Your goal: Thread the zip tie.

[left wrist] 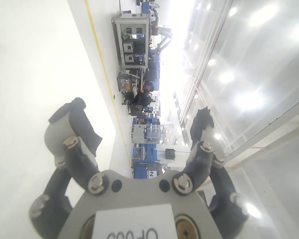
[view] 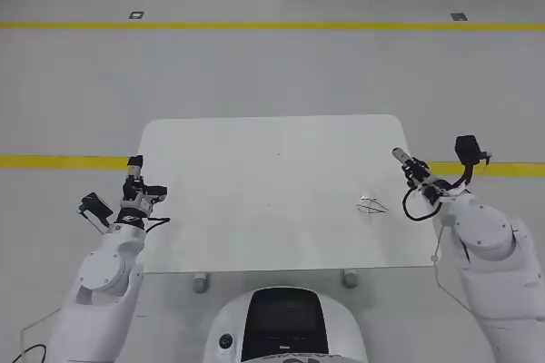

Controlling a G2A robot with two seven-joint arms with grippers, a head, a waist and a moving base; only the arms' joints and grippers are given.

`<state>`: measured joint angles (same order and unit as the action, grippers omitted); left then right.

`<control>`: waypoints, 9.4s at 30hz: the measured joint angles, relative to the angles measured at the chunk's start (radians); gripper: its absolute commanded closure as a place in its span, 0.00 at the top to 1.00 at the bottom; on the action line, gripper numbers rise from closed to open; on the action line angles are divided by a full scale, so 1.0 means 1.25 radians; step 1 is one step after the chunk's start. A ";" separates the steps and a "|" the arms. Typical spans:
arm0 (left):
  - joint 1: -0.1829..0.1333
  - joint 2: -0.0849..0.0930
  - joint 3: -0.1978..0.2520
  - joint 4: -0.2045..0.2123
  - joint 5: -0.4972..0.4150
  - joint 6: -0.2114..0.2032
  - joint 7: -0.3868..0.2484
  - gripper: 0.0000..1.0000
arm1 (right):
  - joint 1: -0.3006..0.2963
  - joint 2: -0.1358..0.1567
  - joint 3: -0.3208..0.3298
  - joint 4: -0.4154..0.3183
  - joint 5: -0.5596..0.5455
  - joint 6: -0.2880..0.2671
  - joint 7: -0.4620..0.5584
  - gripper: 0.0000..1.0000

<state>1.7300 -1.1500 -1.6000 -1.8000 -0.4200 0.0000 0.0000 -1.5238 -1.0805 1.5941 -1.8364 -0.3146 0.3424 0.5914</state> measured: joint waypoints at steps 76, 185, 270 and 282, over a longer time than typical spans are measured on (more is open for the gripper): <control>0.000 0.000 0.000 0.000 0.000 0.000 0.000 1.00 | 0.491 -0.087 -0.303 0.489 -0.448 -0.002 0.639 1.00; 0.000 0.000 0.000 0.000 0.000 0.000 0.000 1.00 | 0.518 0.038 -0.556 0.484 -0.510 -0.546 0.536 1.00; 0.000 0.000 0.000 0.000 0.000 0.000 0.000 1.00 | 0.762 0.060 -1.098 0.772 -0.214 -0.546 0.182 0.14; 0.000 0.000 0.000 0.000 0.000 0.000 0.000 1.00 | 0.785 0.051 -1.139 0.790 -0.188 -0.546 0.174 0.17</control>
<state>1.7300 -1.1500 -1.6000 -1.8000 -0.4200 0.0000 0.0000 -0.5432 -1.0171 0.1698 -0.8492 -0.5494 -0.3400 0.8084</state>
